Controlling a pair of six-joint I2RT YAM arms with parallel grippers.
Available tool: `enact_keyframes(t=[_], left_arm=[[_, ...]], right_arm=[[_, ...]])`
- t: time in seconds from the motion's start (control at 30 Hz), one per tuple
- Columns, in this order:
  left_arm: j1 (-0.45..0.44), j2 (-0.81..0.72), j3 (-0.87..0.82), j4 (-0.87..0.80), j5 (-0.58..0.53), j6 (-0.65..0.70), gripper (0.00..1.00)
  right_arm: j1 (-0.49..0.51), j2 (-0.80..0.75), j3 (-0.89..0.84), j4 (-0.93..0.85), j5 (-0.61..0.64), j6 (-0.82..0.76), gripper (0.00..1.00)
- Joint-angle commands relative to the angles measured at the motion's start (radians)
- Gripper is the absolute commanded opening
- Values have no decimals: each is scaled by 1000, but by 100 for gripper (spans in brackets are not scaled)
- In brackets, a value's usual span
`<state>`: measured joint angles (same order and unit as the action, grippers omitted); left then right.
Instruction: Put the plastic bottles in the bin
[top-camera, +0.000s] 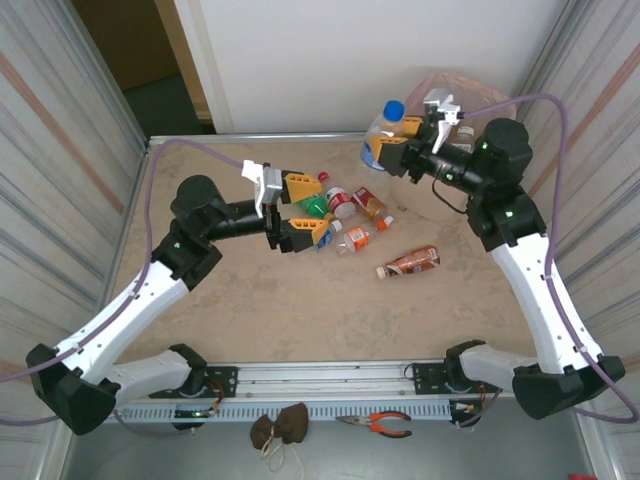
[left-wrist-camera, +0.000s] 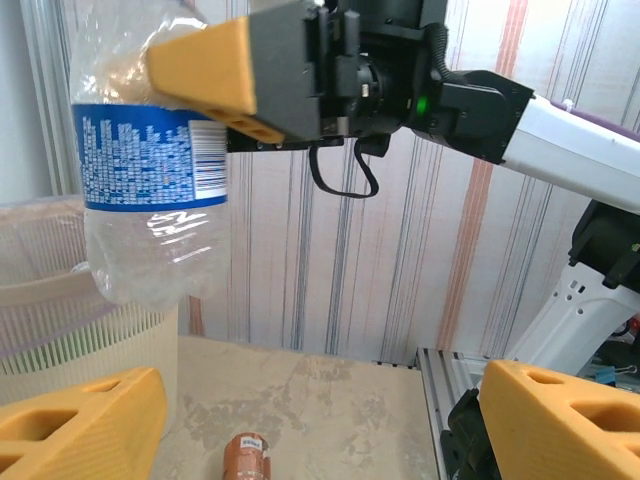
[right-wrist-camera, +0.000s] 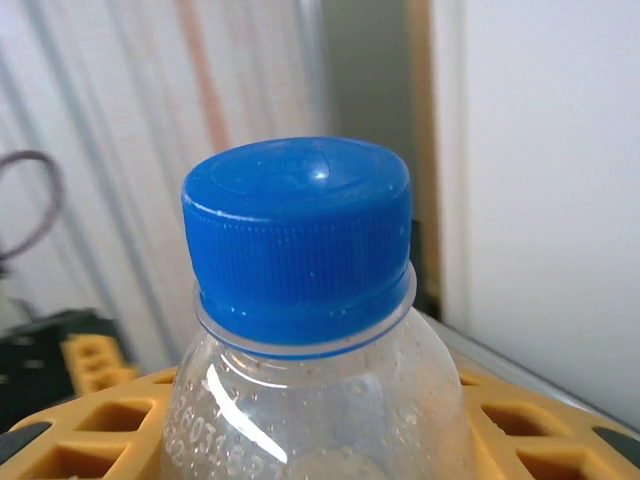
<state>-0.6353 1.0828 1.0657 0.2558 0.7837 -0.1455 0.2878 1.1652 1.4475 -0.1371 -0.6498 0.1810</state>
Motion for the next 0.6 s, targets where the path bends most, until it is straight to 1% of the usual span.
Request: enact_keyframes(t=[0.0,0.1,0.27,0.4,0.57], left_arm=[[-7,-22,-12,-13,-14,30,82],[-7,-22,-11,-22,-14,32,82],[-5,-16,-13,-21,-27,31,82],[-4,11,-3,-19,-30,30,82],[-4,35,3,-58,-54,54,82]], right_arm=[[-72,26,75,-109,59,-127,46],[-164,68,118,-147,46,-173,46],[-282,158,203,-213,52,-274,46],[-382,253,279,-236,-13,-300,45],[-461,392,398,-269,-118,-316,43]])
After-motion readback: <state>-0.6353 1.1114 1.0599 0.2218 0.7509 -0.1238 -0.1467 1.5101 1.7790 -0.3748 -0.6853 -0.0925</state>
